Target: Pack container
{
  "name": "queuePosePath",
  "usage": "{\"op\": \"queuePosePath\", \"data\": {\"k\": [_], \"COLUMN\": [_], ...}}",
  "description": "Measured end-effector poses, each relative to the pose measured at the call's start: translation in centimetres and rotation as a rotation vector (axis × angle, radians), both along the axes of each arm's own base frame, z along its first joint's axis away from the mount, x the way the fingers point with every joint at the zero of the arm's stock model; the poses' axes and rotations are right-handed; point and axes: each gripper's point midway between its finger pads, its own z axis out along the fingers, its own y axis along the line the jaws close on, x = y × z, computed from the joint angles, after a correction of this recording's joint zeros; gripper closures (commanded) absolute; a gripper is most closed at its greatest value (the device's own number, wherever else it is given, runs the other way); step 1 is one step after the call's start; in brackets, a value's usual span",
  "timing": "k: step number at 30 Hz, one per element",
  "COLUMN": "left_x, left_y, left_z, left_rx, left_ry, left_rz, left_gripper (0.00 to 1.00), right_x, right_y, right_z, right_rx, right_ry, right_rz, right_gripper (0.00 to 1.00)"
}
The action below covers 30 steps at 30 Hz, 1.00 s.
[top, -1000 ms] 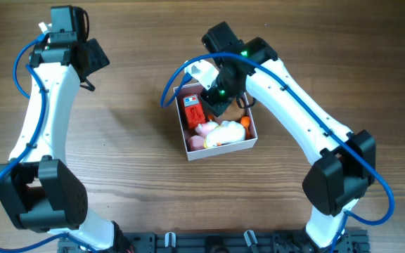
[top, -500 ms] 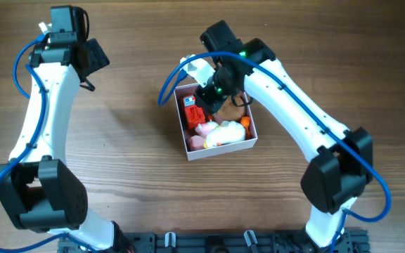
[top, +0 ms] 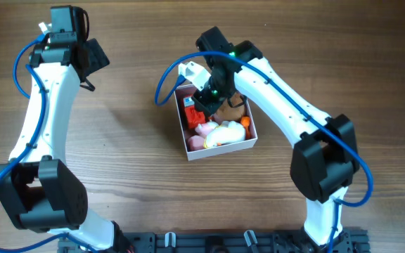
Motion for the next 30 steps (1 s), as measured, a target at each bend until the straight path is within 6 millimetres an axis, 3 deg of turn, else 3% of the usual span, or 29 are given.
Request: {"op": "queuePosePath", "data": {"k": [17, 30], "left_x": [0.0, 0.0], "left_y": [0.0, 0.0], "left_z": [0.0, 0.0], "left_rx": [0.0, 0.0], "left_ry": [0.0, 0.0], "left_rz": [0.0, 0.0], "left_gripper": [0.0, 0.0], "right_x": [1.7, 1.8], "right_y": [1.0, 1.1], "right_z": [0.2, -2.6], "right_rx": [0.043, 0.015], "right_ry": [-0.066, -0.018], "right_rz": [-0.005, -0.015], "right_gripper": [0.96, 0.96]}}
